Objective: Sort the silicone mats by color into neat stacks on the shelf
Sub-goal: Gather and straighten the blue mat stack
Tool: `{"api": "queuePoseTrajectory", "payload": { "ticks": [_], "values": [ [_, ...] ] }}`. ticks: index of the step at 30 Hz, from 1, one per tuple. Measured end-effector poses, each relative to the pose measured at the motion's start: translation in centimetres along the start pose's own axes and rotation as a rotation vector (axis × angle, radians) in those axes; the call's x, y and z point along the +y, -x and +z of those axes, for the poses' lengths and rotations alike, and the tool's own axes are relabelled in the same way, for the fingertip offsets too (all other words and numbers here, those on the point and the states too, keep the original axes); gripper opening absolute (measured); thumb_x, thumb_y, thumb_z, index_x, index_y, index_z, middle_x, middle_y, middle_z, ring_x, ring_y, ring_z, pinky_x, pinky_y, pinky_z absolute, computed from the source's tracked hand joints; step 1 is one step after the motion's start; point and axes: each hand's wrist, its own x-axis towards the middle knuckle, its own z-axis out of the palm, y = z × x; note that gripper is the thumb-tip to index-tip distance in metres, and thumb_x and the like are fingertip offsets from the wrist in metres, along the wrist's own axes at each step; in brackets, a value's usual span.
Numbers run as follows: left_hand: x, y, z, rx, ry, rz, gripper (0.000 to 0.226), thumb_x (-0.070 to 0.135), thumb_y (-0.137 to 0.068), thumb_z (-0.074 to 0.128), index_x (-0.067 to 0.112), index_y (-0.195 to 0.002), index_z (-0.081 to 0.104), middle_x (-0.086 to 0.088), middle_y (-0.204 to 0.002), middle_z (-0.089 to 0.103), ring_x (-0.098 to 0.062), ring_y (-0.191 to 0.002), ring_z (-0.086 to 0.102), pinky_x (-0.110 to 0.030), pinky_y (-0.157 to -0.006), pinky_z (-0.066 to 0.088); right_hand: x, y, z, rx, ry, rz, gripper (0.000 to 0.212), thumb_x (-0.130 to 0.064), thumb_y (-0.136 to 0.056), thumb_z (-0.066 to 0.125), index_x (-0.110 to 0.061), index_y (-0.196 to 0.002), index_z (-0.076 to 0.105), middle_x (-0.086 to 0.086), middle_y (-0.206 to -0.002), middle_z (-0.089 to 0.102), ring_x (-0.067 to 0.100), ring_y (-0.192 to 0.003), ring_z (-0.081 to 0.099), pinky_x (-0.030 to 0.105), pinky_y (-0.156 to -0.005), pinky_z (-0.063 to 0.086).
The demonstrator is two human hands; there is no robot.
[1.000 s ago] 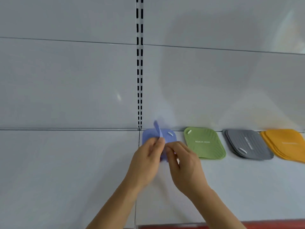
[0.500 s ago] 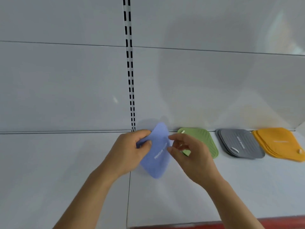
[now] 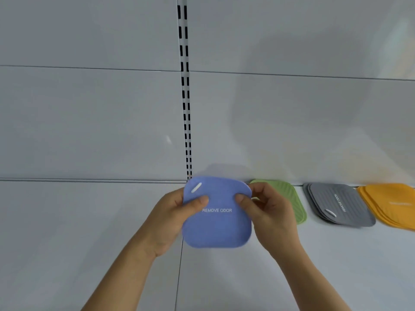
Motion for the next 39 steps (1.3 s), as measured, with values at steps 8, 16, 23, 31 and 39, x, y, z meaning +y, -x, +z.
{"api": "queuePoseTrajectory", "payload": {
  "ticks": [8, 16, 23, 31, 39],
  "values": [
    [-1.1, -0.3, -1.4, 0.294, -0.047, 0.039, 0.024, 0.029, -0.109, 0.053, 0.031, -0.12, 0.074, 0.006, -0.121, 0.077, -0.02, -0.118, 0.07, -0.059, -0.11, 0.049, 1.9, -0.5, 0.3, 0.102, 0.428, -0.156, 0.02, -0.011, -0.092, 0.072, -0.03, -0.099, 0.074, -0.018, -0.09, 0.075, 0.005, -0.081, 0.069, 0.016, -0.073, 0.052],
    [-0.9, 0.6, -2.2, 0.363, -0.007, 0.023, 0.024, 0.026, -0.108, 0.054, 0.032, -0.118, 0.075, 0.008, -0.12, 0.078, -0.017, -0.117, 0.071, -0.056, -0.111, 0.049, 7.2, -6.5, 1.7, 0.061, 1.182, -0.295, 0.024, -0.033, -0.089, 0.07, -0.013, -0.101, 0.076, 0.008, -0.108, 0.064, 0.035, -0.108, 0.056, 0.044, -0.089, 0.052],
    [-0.7, 1.3, -2.6, 0.353, -0.003, 0.012, 0.025, 0.025, -0.108, 0.053, 0.031, -0.118, 0.075, 0.008, -0.12, 0.077, -0.017, -0.116, 0.071, -0.054, -0.11, 0.05, 8.5, -8.1, 3.7, -0.036, 1.434, -0.112, 0.049, -0.053, -0.098, 0.044, -0.018, -0.112, 0.074, 0.007, -0.115, 0.058, 0.031, -0.112, 0.05, 0.04, -0.1, 0.041],
    [-0.6, 1.4, -2.6, 0.345, -0.019, 0.007, 0.025, 0.026, -0.109, 0.053, 0.031, -0.117, 0.075, 0.007, -0.119, 0.078, -0.019, -0.116, 0.071, -0.055, -0.109, 0.05, 8.8, -8.3, 3.9, 0.047, 1.383, -0.178, 0.025, -0.037, -0.088, 0.068, -0.013, -0.09, 0.074, 0.009, -0.094, 0.065, 0.035, -0.095, 0.058, 0.044, -0.086, 0.048],
    [-0.4, 0.9, -2.5, 0.374, -0.003, -0.004, 0.024, 0.026, -0.107, 0.055, 0.033, -0.113, 0.077, 0.005, -0.118, 0.078, -0.023, -0.116, 0.071, -0.059, -0.109, 0.05, 9.8, -7.8, 3.4, 0.049, 1.274, -0.19, 0.027, -0.035, -0.086, 0.066, -0.013, -0.099, 0.074, 0.007, -0.102, 0.071, 0.034, -0.107, 0.059, 0.044, -0.09, 0.05]
  ]
}}
